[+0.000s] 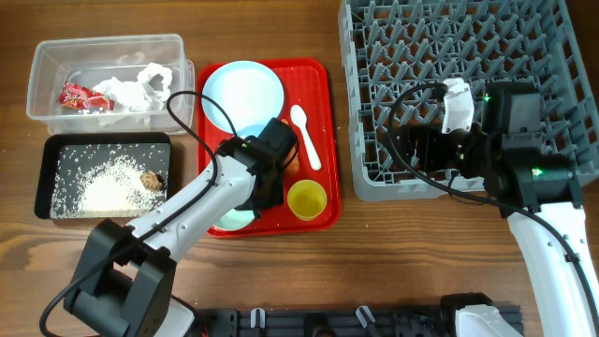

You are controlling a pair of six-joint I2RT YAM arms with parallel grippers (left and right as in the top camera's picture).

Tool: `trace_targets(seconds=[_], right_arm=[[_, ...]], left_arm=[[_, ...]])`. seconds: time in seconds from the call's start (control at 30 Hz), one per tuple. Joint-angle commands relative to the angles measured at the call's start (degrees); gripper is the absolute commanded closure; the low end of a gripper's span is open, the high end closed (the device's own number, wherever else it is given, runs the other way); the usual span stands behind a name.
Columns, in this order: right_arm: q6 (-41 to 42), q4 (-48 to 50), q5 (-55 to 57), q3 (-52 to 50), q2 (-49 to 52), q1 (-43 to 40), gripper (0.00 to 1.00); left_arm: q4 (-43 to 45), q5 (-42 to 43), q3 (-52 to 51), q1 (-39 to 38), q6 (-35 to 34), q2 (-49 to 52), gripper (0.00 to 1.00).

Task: Sort waste into correct bins and load items into the dishwasher rack
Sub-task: 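Grasp the yellow cup with the left gripper and lift it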

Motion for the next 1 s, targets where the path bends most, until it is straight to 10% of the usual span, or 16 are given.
trace_targets(seconds=[0.0,0.43,0.97], right_arm=[[0.20,0.57,0.17,0.90,0.13,0.17,0.00],[1.68,2.27,-0.04,0.90,0.13,0.17,0.00],[1.70,2.19,-0.04,0.90,0.13,0.17,0.00]], left_arm=[[0.15,-0.98,-0.37,-0.11,-0.57,0.22,0.73],[-6.36,-0.68,14.23,-0.07,3.19,-0.74,0.27],[-3.72,9.64,14.75,-2.69,8.55,2.69,0.33]])
